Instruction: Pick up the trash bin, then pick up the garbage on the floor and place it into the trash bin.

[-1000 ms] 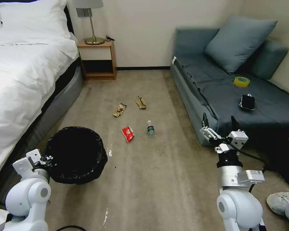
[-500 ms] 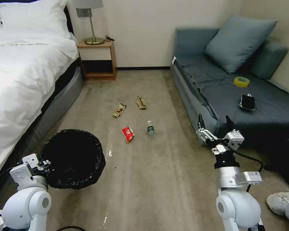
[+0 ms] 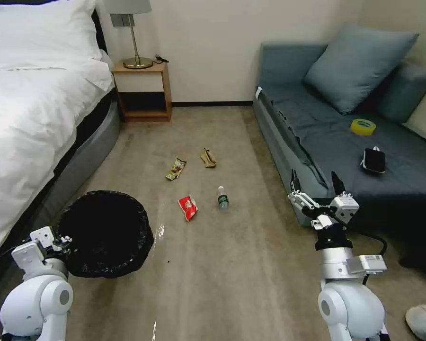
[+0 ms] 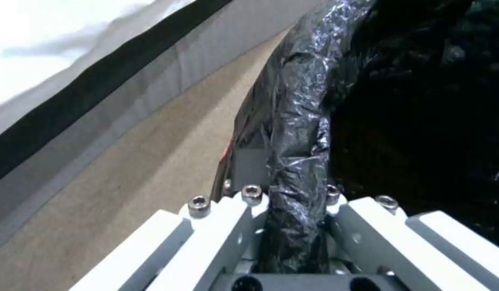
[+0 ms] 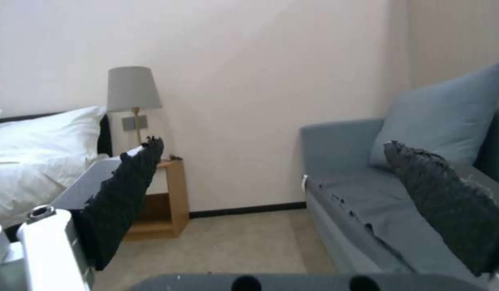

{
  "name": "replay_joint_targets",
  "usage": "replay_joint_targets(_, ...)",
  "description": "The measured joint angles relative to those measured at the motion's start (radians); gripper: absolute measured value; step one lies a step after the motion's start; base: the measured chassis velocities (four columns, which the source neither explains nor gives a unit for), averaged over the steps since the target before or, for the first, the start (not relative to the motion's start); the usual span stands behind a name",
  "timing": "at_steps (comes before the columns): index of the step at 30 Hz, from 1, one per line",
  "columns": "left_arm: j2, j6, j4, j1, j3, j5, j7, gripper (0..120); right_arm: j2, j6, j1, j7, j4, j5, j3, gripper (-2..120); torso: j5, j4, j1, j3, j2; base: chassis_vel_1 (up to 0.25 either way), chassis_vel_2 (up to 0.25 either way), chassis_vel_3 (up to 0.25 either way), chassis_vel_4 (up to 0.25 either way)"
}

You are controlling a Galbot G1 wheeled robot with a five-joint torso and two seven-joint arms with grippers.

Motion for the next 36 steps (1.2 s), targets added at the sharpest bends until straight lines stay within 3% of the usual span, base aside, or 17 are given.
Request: replay_joint_targets(36, -0.008, 0.000, 0.031, -0.030, -0.017, -0.015, 0.003, 3, 0.000, 0.001, 0.017, -0.005, -0.036, -0.018, -0.011, 100, 0.0000, 0.0000, 0.000, 0.000, 0.000, -0.150, 0.150, 0.147, -0.152)
